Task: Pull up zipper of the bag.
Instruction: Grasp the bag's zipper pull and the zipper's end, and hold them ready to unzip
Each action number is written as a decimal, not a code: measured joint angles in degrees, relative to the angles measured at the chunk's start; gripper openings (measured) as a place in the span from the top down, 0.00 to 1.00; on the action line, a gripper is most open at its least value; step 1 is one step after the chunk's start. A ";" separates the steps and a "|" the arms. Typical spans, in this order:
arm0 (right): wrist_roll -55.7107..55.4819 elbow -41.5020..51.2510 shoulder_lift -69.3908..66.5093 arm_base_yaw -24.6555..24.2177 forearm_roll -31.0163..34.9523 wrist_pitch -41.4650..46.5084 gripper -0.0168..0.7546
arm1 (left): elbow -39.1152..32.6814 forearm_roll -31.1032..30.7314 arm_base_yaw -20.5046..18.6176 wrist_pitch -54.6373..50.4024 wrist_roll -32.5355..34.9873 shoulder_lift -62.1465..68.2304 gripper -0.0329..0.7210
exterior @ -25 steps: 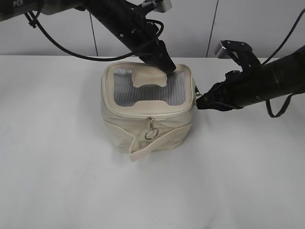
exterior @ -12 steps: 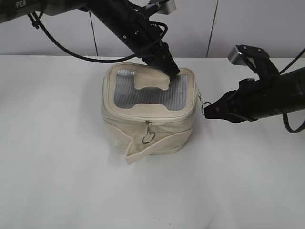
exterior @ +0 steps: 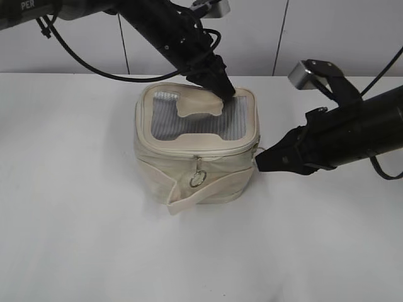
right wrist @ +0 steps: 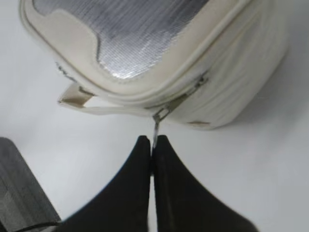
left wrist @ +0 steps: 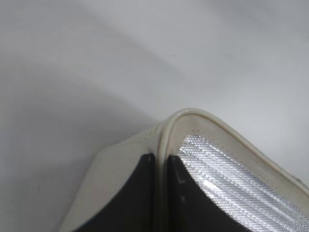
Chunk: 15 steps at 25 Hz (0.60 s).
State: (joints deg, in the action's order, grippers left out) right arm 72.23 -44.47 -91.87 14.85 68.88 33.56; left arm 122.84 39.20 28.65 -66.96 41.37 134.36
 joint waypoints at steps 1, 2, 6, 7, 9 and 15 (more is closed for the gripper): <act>-0.24 0.00 0.00 0.74 -0.55 0.48 0.97 | 0.00 -0.14 0.00 0.43 -0.73 0.00 0.91; -0.70 0.00 0.00 1.75 -1.06 0.67 0.97 | 0.00 -0.30 0.00 0.63 -1.45 0.00 0.91; -2.45 0.07 0.00 6.66 -2.74 1.48 0.97 | -0.05 -0.71 0.01 1.37 -3.36 0.00 0.91; -2.60 0.07 0.00 8.08 -2.42 1.03 0.97 | -0.05 -0.71 0.01 1.42 -3.62 0.00 0.91; -2.81 0.07 0.00 10.74 -0.76 -1.36 0.97 | -0.05 -0.77 0.01 1.42 -4.51 0.00 0.91; -3.02 -3.11 -2.38 18.41 3.03 -7.15 0.97 | -0.05 -0.88 0.01 1.53 -5.82 0.00 0.91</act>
State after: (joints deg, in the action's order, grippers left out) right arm 69.21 -47.58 -94.25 33.26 71.90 26.41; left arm 122.79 38.33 28.66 -65.42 35.55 134.36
